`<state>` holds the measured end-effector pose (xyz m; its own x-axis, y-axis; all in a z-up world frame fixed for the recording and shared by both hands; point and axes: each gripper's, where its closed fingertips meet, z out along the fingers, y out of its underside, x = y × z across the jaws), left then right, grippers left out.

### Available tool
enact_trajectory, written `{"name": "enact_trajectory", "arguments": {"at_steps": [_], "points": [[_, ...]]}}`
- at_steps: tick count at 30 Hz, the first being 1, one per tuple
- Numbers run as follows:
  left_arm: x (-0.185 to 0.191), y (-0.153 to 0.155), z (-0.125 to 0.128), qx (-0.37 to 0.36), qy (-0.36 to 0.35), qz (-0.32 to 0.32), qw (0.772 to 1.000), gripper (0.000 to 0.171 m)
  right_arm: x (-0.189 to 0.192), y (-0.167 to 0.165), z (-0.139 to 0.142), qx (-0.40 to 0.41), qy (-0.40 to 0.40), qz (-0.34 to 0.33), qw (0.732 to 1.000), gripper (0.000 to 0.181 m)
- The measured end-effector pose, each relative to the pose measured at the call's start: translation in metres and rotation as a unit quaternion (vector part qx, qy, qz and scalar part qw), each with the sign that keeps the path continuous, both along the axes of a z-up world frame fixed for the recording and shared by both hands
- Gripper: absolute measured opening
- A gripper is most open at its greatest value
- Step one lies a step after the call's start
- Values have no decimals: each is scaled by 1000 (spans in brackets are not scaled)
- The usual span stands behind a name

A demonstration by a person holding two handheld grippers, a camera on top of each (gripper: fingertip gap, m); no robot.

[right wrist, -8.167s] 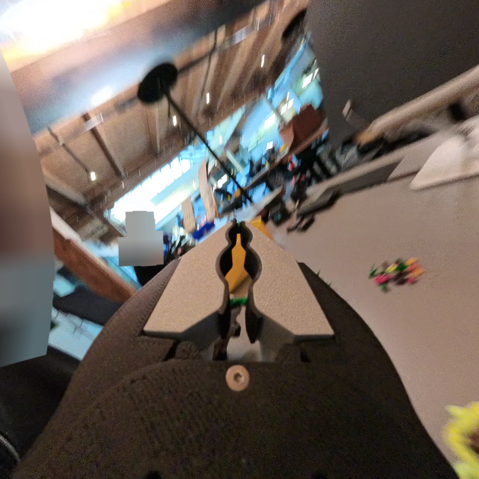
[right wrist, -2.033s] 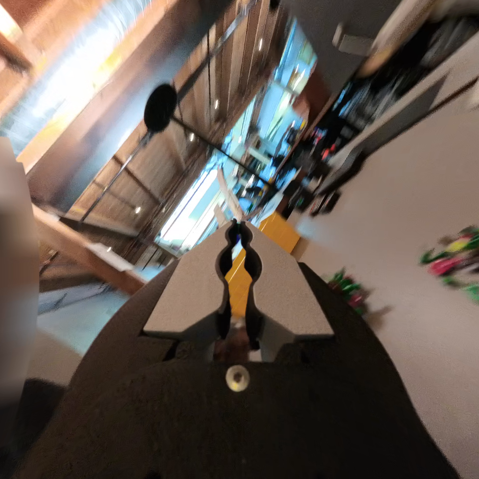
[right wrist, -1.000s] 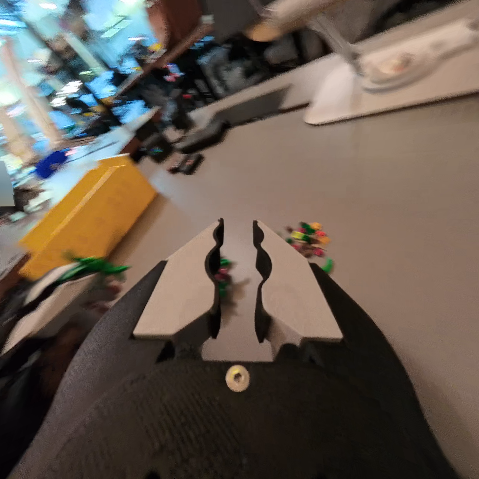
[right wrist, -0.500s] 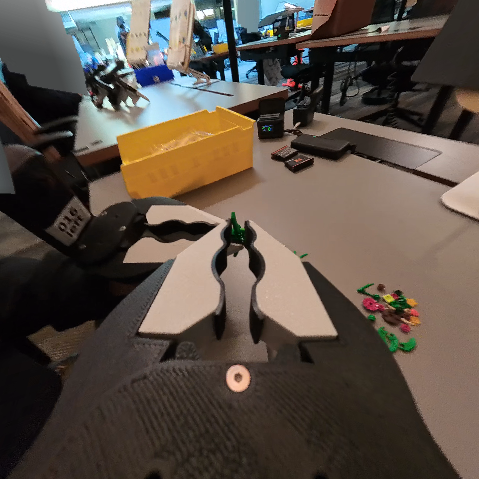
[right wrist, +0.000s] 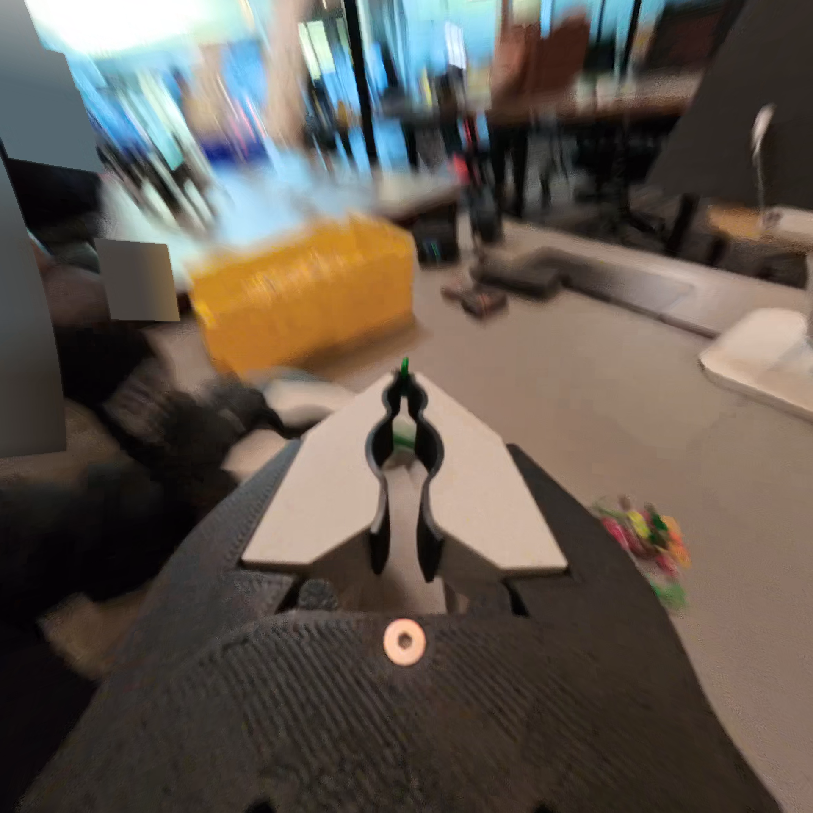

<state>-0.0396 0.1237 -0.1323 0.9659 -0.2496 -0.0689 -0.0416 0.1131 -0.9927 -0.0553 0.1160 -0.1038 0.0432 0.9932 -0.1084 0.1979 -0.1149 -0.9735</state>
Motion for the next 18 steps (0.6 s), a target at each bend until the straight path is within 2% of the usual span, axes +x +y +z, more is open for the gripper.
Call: {"name": "enact_trajectory", "arguments": {"at_steps": [1,2,3,5,6,8,11,14,16,18], "points": [[9,8,-30,-84,25,-25,996,3,7,4,33,-46,98,-2,994,0],[15,11,-39,-110,47,-33,992,4,23,14,72,-92,188,-6,978,0],[16,8,-24,-61,35,-23,997,3,33,27,94,-100,211,-20,972,0],[19,2,-19,-63,3,-35,997,3,38,51,100,-35,154,-76,984,0],[18,1,-18,-62,-6,-34,997,3,36,59,89,-14,113,-98,989,0],[14,1,-14,-50,-3,-27,998,3,30,70,54,-20,45,-126,991,0],[8,1,-14,-42,-3,-21,999,3,21,89,-20,-118,-32,-166,979,1],[1,-1,-11,-35,-14,-15,999,3,19,108,-98,-203,-139,-209,947,1],[-5,-1,-10,-33,-22,-11,999,3,23,118,-123,-214,-172,-236,932,1],[-9,-1,-11,-35,-30,-11,999,3,28,129,-130,-208,-178,-258,926,1]]}}
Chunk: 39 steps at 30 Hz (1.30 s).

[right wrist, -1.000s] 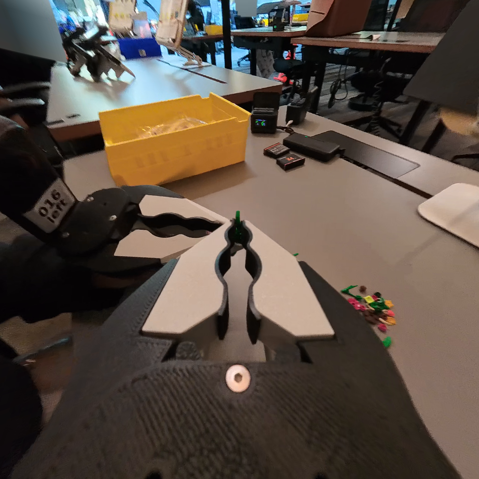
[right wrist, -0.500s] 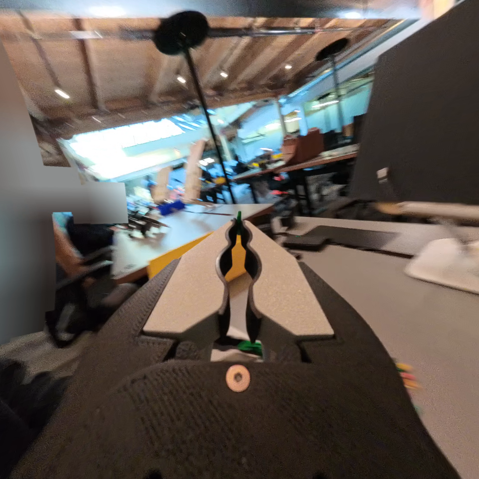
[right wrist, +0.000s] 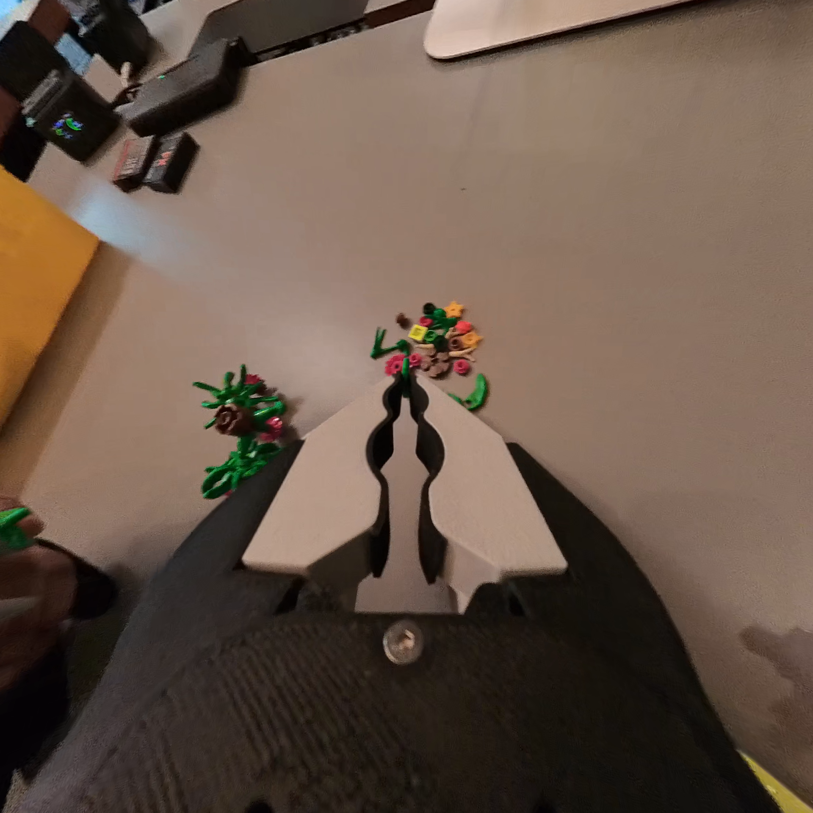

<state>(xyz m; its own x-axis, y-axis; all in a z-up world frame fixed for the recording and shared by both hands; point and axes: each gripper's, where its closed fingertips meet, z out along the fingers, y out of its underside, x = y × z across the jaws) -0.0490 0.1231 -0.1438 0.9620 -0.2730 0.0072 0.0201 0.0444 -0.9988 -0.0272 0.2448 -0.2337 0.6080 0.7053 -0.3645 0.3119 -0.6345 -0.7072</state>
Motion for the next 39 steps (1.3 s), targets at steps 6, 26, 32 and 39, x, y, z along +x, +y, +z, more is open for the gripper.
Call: {"name": "enact_trajectory", "arguments": {"at_steps": [6,26,32,39], "points": [[-1,1,-2,-5,-21,-9,1000,3,5,12,-12,-16,-7,-28,999,1],[-6,1,-2,-6,-43,-6,999,3,-25,-107,125,94,233,262,932,22],[-10,1,-1,7,19,39,999,2,-23,-133,111,216,155,312,912,21],[6,2,-7,4,82,34,996,3,-27,-137,96,316,55,320,892,13]]}}
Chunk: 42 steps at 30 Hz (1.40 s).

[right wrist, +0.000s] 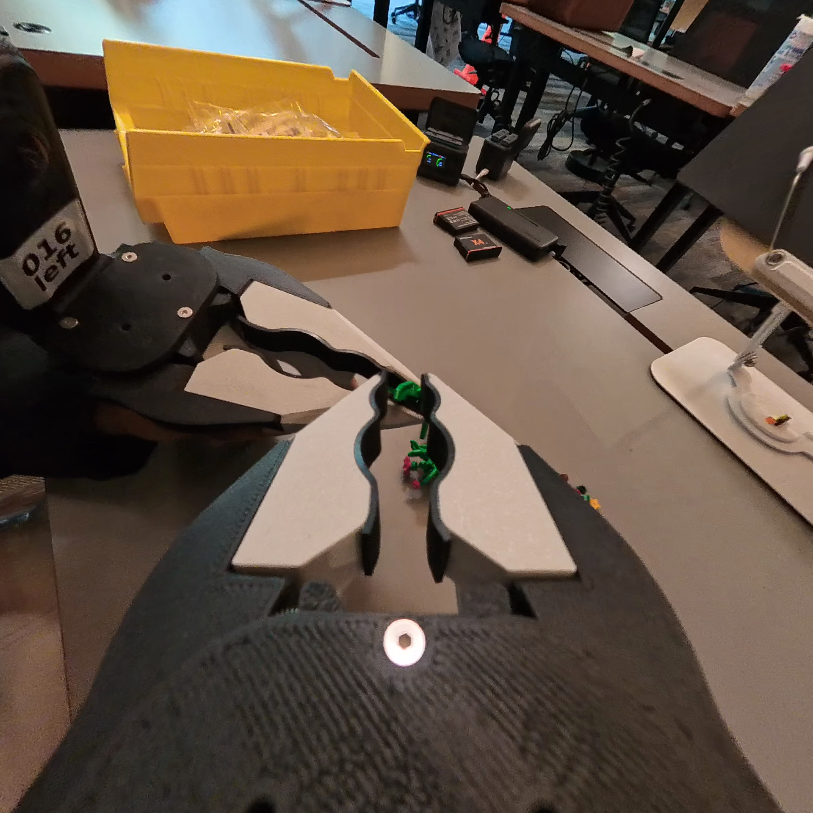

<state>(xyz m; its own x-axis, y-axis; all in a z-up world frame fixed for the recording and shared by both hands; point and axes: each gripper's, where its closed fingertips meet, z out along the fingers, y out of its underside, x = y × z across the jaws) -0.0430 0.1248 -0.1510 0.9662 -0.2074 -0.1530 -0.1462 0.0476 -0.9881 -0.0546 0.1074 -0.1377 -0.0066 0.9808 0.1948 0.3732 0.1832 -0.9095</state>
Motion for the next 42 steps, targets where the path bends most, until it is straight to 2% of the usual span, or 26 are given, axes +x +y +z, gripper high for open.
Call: {"name": "enact_trajectory", "arguments": {"at_steps": [18,24,31,36,42], "points": [[0,0,2,3,-7,-5,1000,2,3,5,1,65,-13,-24,997,8],[3,-1,3,24,62,27,997,2,7,3,-1,52,-27,-16,998,7],[4,-4,10,62,157,82,982,2,10,-2,1,68,-46,-12,997,2],[6,-6,14,77,145,77,983,7,12,1,3,40,-43,-31,998,0],[5,-6,14,73,115,63,989,20,14,2,4,-52,-22,-29,998,1]]}}
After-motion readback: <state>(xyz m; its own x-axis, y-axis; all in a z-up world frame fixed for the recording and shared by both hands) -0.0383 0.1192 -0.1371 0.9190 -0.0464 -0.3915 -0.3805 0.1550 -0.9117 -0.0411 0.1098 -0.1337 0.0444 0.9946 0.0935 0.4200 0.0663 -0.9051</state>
